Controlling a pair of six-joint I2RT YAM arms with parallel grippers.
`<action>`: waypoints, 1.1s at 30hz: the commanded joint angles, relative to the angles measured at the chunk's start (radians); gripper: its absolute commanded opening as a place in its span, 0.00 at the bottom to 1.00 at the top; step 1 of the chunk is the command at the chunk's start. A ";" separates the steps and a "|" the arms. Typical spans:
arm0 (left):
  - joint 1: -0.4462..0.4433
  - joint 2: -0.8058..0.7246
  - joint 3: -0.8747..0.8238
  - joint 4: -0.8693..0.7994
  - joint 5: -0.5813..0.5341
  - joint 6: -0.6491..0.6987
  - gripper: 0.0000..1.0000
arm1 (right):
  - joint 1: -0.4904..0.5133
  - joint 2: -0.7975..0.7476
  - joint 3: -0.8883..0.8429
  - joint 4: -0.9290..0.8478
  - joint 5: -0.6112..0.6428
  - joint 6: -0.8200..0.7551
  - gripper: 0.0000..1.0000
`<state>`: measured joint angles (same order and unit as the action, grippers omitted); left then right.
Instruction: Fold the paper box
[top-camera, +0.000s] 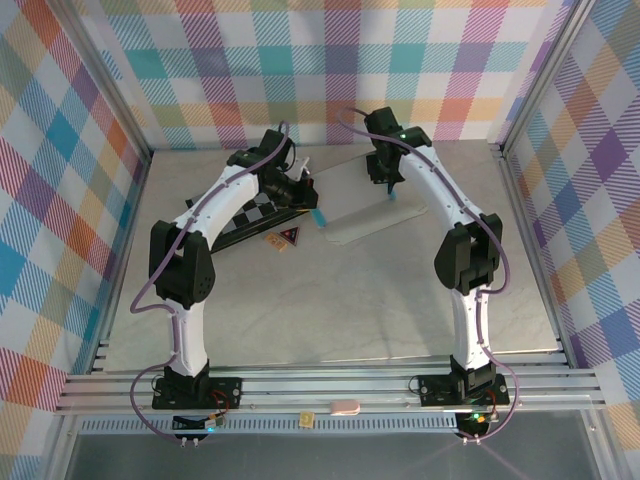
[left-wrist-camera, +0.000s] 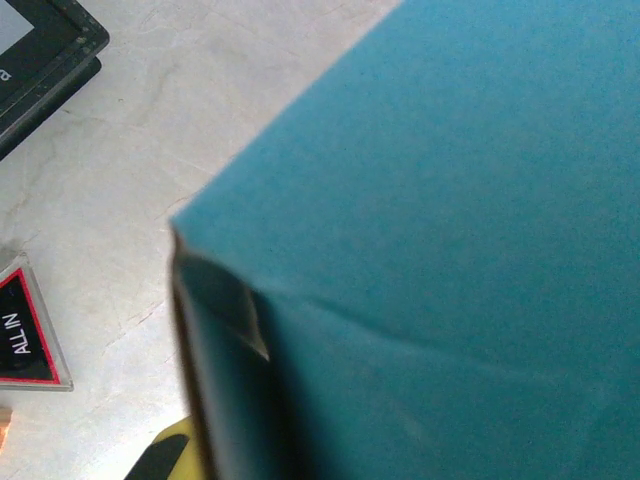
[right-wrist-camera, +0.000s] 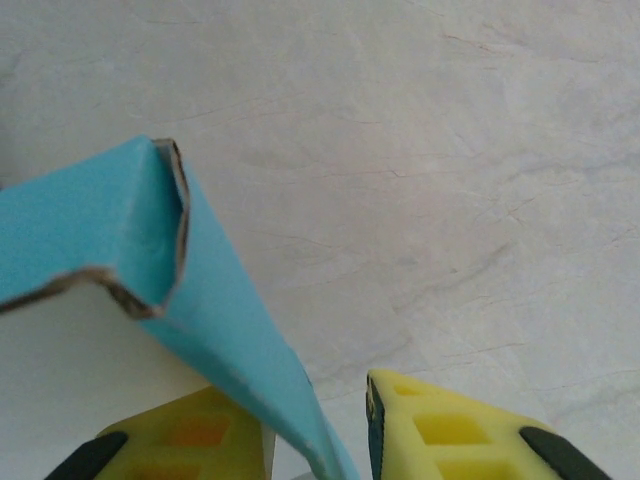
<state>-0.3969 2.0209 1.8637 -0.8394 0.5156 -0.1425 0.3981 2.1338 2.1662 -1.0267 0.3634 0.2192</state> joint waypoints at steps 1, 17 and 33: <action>0.005 -0.031 0.036 -0.003 0.054 0.000 0.00 | -0.018 -0.037 -0.012 0.019 -0.091 -0.018 0.29; 0.006 -0.025 0.045 -0.004 0.054 0.001 0.00 | -0.010 0.026 0.068 -0.115 0.221 0.050 0.00; 0.006 -0.017 0.061 -0.012 0.043 -0.009 0.00 | 0.037 0.063 0.074 -0.192 0.603 0.090 0.00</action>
<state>-0.4122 2.0212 1.8824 -0.8047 0.5426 -0.1417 0.4828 2.1731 2.2509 -1.1645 0.7410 0.2989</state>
